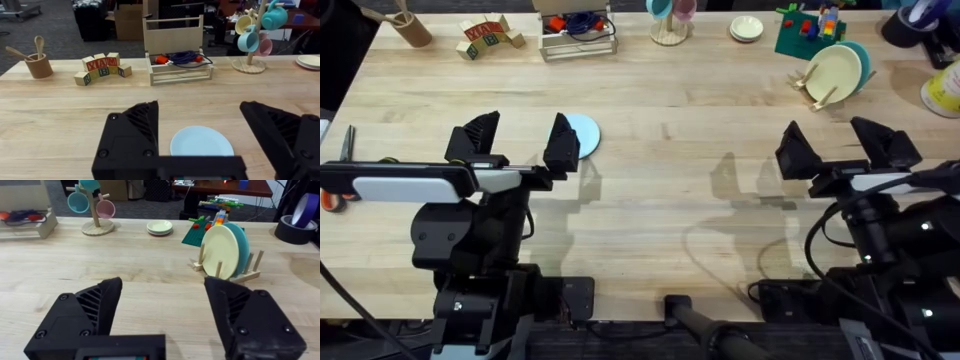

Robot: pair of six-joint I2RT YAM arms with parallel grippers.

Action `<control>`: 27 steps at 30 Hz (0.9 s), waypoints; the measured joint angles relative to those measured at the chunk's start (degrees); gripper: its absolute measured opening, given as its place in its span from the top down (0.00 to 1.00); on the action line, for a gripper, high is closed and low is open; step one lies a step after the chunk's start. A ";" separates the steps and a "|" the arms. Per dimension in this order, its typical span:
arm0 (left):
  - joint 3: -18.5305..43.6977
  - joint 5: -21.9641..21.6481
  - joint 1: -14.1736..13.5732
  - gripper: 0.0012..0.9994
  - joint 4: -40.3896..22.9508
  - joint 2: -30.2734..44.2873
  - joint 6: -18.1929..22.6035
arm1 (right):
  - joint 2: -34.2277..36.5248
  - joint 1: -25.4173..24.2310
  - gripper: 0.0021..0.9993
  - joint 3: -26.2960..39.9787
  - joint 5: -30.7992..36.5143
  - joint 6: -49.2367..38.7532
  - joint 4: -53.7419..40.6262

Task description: Pick up the plates from the table one by one and place each into a slot on the dish rack.

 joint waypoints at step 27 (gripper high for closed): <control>4.32 0.01 0.00 0.01 -6.21 0.00 0.26 | 0.06 0.00 0.01 3.40 0.00 -0.03 -5.59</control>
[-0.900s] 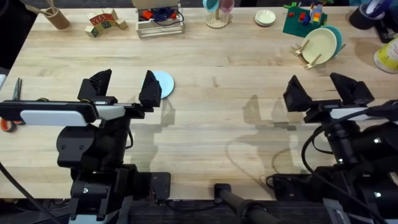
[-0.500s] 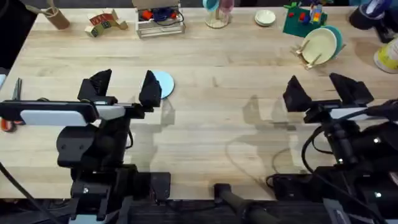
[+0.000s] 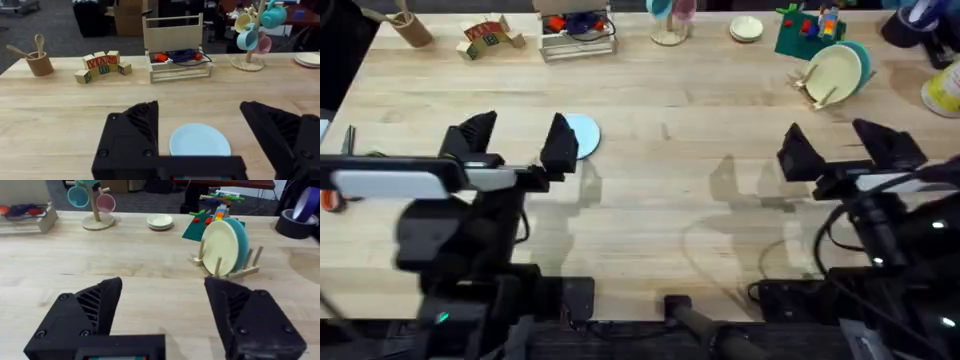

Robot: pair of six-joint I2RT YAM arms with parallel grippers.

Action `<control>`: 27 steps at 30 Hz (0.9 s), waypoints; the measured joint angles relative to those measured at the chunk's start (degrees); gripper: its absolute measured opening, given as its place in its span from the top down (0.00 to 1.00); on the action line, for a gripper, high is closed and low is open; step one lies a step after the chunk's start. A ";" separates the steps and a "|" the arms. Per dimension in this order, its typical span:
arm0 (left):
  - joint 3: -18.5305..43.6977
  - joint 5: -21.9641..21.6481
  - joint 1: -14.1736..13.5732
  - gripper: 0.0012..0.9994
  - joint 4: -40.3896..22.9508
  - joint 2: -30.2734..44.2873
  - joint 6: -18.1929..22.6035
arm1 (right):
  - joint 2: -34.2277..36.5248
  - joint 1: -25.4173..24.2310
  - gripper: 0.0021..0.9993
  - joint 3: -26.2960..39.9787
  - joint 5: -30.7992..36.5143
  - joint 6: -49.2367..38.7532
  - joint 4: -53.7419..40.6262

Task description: Pick up the plates from the table one by one and place each into a slot on the dish rack.

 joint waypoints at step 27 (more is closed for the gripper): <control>88.24 0.86 0.00 0.01 -82.48 44.50 -0.11 | 41.07 -0.04 0.01 77.97 -0.24 -2.39 -71.53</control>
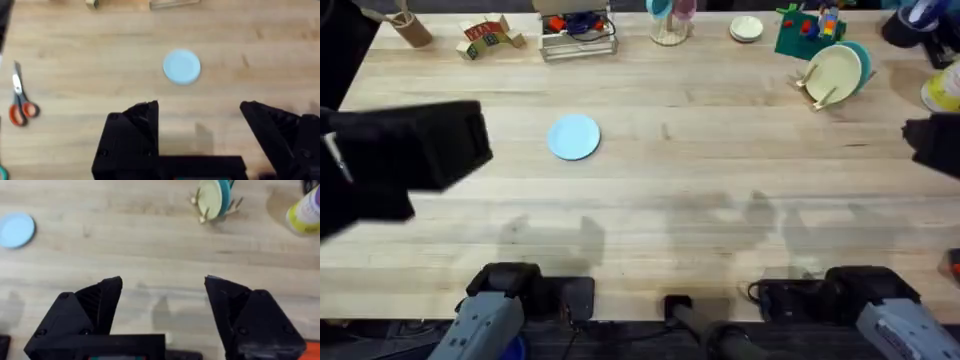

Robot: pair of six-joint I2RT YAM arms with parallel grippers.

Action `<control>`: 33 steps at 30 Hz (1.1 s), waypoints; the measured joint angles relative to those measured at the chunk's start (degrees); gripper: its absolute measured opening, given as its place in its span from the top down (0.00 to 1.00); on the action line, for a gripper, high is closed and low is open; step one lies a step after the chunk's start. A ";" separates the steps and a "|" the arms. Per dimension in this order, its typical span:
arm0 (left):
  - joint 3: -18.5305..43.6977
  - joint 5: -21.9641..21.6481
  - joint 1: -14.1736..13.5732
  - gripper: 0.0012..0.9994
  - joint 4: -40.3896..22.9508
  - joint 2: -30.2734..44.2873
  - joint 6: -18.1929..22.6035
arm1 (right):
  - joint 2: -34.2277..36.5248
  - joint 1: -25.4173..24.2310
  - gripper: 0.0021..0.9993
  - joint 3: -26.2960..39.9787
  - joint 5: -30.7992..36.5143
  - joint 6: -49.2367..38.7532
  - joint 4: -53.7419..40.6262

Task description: Pick up the plates from the table one by one and place each into a slot on the dish rack.

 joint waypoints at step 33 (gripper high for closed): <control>9.84 11.00 0.00 0.96 -7.02 25.94 -0.45 | 22.19 0.00 0.00 10.36 0.00 -0.17 -7.84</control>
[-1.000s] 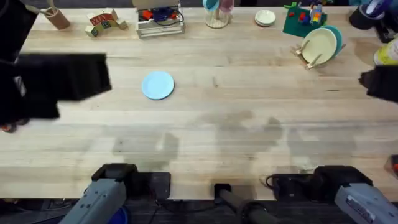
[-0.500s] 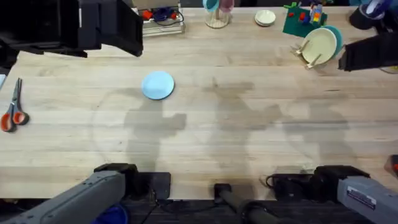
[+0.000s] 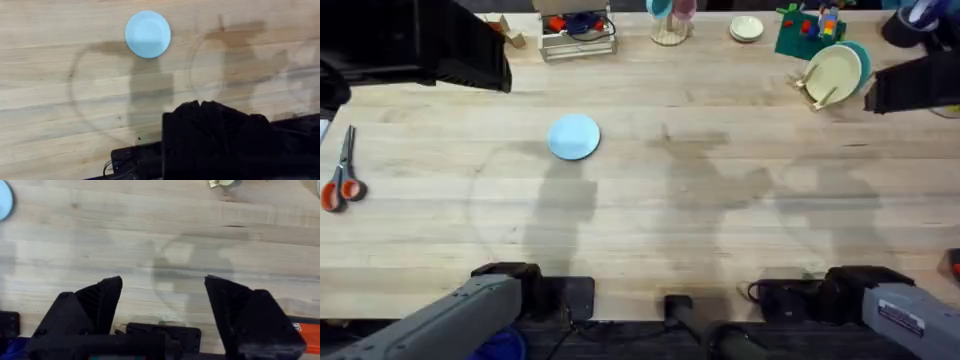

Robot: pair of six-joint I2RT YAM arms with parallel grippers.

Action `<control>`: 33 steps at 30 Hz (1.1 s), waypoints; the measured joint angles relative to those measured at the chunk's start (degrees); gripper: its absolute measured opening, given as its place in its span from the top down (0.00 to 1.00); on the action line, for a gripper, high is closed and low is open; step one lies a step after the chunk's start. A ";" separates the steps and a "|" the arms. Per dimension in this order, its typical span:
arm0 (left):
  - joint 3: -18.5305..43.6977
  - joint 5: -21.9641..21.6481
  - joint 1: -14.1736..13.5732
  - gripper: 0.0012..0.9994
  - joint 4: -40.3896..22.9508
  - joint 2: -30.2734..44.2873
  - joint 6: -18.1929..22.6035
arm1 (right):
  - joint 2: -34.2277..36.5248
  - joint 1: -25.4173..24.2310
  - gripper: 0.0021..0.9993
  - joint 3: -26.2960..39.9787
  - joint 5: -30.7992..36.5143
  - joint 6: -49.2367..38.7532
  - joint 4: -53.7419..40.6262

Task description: Pick up the plates from the table one by one and place each into a slot on the dish rack.

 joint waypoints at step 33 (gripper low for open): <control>-1.19 27.32 15.14 0.96 0.00 7.61 13.96 | 0.00 0.00 0.01 0.00 0.00 0.00 0.05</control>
